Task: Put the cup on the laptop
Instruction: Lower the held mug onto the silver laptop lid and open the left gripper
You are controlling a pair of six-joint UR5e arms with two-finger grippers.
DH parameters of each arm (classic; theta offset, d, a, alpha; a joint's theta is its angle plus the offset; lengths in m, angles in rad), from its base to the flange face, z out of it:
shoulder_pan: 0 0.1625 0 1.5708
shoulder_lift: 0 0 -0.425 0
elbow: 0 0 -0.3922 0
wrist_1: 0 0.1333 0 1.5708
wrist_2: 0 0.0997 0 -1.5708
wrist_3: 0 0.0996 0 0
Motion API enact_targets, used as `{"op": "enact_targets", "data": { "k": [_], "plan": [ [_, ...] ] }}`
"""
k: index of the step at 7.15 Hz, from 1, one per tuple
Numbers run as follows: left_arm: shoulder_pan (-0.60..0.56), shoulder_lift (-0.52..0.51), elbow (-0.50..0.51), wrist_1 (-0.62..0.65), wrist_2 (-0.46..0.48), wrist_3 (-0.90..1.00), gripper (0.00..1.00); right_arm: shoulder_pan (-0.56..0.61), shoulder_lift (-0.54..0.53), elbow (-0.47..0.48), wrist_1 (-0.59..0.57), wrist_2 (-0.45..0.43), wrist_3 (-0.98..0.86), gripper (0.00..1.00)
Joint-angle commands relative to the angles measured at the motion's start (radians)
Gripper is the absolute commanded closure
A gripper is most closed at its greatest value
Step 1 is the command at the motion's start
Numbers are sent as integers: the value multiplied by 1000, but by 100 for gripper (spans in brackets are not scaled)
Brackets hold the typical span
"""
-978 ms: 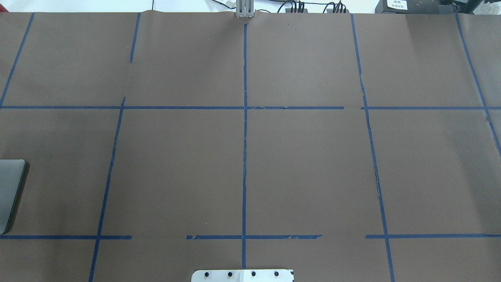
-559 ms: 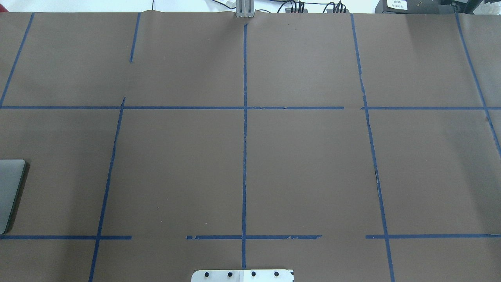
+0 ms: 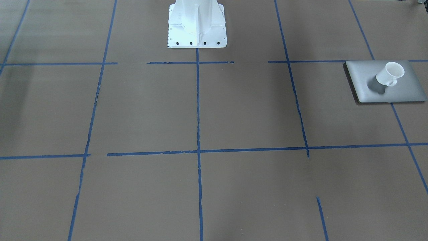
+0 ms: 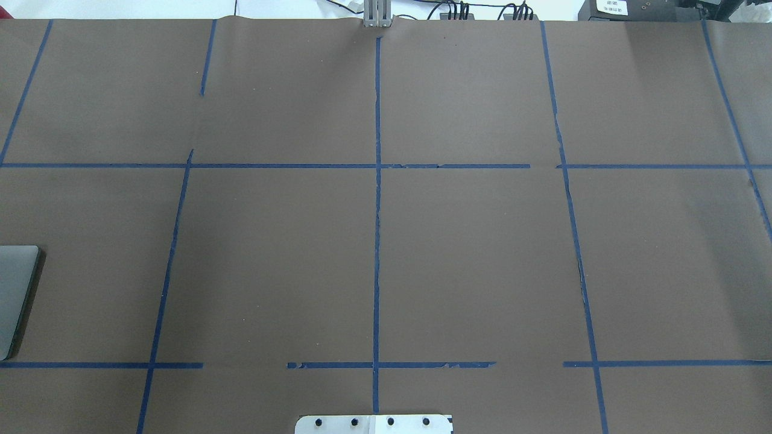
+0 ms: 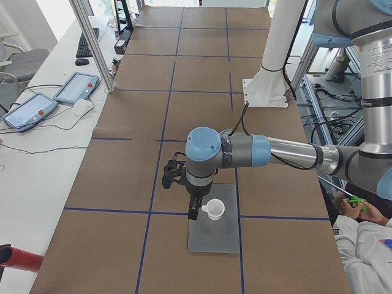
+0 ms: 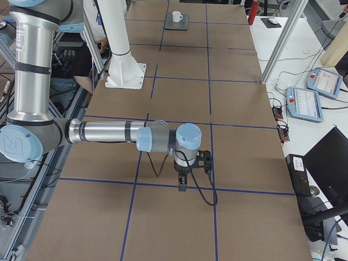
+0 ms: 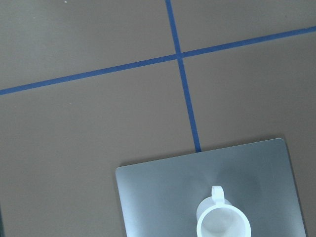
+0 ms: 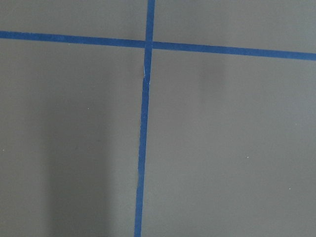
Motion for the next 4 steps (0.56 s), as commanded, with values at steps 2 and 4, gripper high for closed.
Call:
{"op": "enact_targets", "data": {
  "k": [2,4],
  "plan": [
    [-7,30,0,-13,-6,-71,0,0,0,0,1,1,0,0],
    [1,29,6,-39,-4,-73,0,0,0,0,0,1,0,0]
  ]
}}
